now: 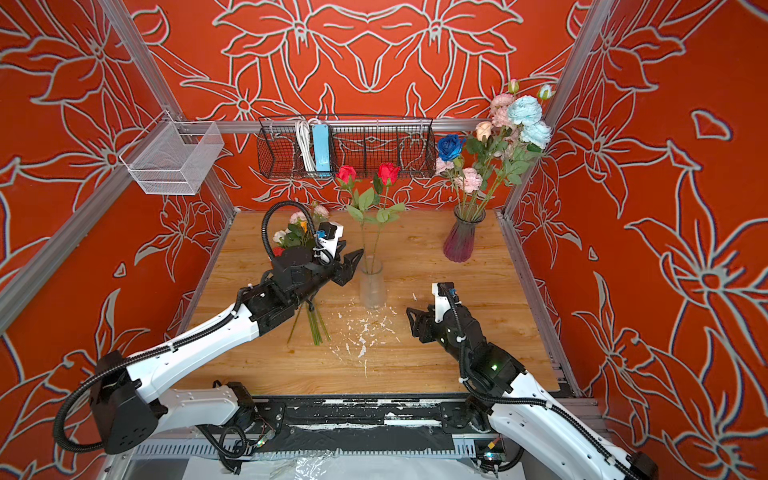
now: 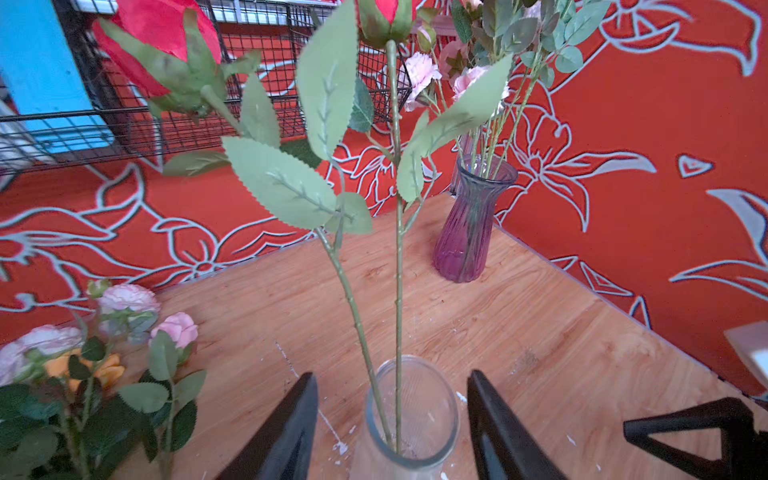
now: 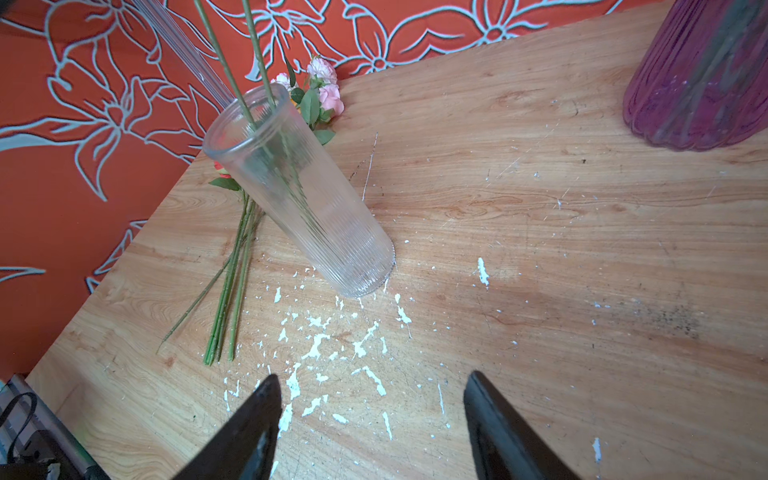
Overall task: Arrange the flowers into the vase
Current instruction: 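Open the left gripper and withdraw it toward the loose roses, then lower the left gripper onto the loose rose stems and close on one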
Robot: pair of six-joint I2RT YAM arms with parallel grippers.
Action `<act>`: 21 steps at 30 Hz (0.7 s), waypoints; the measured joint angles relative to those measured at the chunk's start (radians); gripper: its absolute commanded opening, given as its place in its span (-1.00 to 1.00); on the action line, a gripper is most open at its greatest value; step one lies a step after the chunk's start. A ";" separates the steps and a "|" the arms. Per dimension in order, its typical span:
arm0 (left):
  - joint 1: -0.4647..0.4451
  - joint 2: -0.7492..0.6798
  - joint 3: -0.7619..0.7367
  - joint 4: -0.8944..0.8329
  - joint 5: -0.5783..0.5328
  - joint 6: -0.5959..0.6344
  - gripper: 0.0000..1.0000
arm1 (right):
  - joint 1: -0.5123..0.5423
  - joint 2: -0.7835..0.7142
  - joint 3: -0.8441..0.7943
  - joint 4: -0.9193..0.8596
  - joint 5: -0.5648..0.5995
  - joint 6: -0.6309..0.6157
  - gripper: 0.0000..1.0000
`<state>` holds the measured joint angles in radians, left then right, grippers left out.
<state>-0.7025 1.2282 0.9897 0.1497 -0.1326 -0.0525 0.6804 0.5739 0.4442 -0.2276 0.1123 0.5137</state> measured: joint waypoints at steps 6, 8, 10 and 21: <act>0.004 -0.180 -0.087 -0.116 -0.143 -0.078 0.38 | 0.000 0.003 0.001 -0.001 0.000 0.001 0.40; 0.024 -0.211 -0.114 -0.171 -0.193 -0.139 0.36 | 0.000 0.008 0.001 0.000 0.000 0.005 0.36; 0.093 -0.215 -0.144 -0.248 -0.215 -0.236 0.24 | 0.000 0.020 0.001 0.001 -0.002 0.009 0.25; 0.451 0.143 -0.122 -0.454 -0.006 -0.509 -0.34 | 0.000 0.164 0.002 0.054 -0.068 0.014 -0.54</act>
<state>-0.2516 1.3712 0.8673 -0.3038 -0.1390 -0.5617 0.6804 0.7376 0.4458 -0.1734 0.0444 0.5278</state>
